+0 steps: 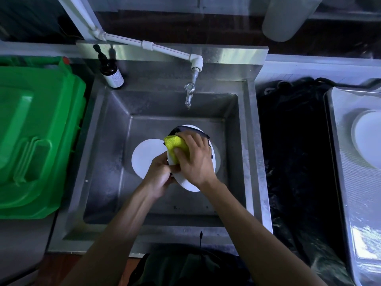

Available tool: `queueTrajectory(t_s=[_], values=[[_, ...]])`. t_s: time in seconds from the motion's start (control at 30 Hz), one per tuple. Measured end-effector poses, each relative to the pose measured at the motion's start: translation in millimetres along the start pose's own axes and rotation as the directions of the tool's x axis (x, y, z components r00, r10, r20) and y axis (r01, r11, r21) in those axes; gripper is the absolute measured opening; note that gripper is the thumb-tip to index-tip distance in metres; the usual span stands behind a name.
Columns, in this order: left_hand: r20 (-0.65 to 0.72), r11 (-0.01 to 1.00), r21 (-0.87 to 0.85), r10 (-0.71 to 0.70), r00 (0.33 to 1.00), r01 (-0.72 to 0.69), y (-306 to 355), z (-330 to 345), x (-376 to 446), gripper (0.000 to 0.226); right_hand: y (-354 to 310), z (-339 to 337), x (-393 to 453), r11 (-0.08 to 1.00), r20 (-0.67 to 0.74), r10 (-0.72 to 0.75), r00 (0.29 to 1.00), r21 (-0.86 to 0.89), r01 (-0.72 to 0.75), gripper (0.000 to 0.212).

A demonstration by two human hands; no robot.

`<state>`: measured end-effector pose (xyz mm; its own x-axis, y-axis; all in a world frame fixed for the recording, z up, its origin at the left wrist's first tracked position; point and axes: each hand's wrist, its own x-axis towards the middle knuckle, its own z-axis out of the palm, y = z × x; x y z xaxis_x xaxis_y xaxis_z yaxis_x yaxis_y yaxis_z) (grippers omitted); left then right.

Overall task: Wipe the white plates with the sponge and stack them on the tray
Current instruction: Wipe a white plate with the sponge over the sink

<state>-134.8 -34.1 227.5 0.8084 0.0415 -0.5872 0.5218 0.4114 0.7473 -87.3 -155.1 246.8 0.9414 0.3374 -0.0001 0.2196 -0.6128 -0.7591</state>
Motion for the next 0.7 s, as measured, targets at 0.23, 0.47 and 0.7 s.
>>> queueTrajectory(t_s=[0.23,0.47,0.7], values=[[0.007,0.999,-0.028,0.032,0.999,-0.032,-5,-5,-6,0.043,10,-3,-13,0.994,-0.043,0.012,0.999,0.108,-0.007,0.037],[0.000,0.995,-0.090,0.036,0.999,-0.036,-6,-9,-6,0.040,24,-11,-12,0.994,-0.051,0.106,0.993,0.038,-0.104,0.042],[-0.035,0.992,-0.124,0.034,0.999,-0.038,-6,-1,-4,0.042,35,-19,-7,0.986,-0.028,0.164,0.986,-0.029,-0.164,0.037]])
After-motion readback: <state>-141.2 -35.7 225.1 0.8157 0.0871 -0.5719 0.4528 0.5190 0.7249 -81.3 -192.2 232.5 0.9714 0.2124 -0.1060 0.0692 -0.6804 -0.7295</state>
